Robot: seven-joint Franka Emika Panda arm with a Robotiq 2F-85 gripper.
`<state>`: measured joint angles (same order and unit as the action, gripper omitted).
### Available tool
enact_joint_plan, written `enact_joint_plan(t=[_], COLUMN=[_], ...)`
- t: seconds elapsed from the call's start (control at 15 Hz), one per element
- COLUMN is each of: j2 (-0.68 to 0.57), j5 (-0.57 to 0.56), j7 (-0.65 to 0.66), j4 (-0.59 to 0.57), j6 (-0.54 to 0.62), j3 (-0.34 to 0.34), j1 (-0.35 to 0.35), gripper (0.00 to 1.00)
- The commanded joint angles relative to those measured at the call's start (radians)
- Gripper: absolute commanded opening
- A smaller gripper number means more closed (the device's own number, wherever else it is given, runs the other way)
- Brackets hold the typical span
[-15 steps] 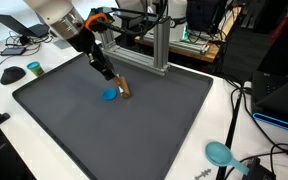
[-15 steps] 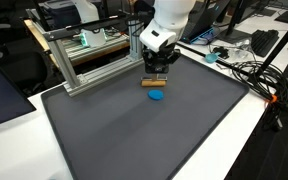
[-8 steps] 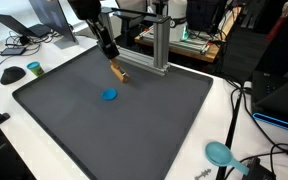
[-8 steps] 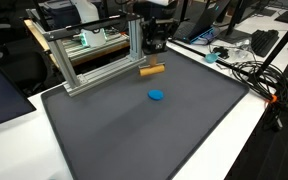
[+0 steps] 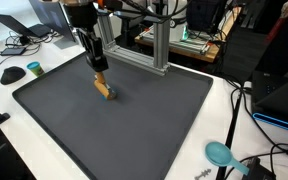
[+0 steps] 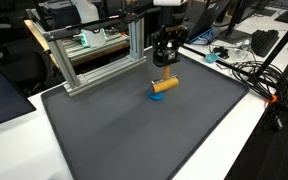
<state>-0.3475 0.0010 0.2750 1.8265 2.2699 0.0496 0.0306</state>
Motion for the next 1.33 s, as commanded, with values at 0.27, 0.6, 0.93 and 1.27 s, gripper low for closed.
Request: enact_joint_plan(t=[0.27, 0.6, 0.93, 1.27], j2=[-0.055, -0.075, -0.086, -0.12], j5=[-0.016, -0.006, 0.006, 0.015], j7=[-0.042, -0.079, -0.081, -0.083], j4=[-0.019, -0.034, -0.034, -0.039], j6=[-0.053, -0.104, -0.065, -0.03], j3=[0.019, 0.011, 0.005, 0.004], j1=[-0.023, -0.03, -0.031, -0.037], gripper=[0.22, 0.22, 0.22, 0.22])
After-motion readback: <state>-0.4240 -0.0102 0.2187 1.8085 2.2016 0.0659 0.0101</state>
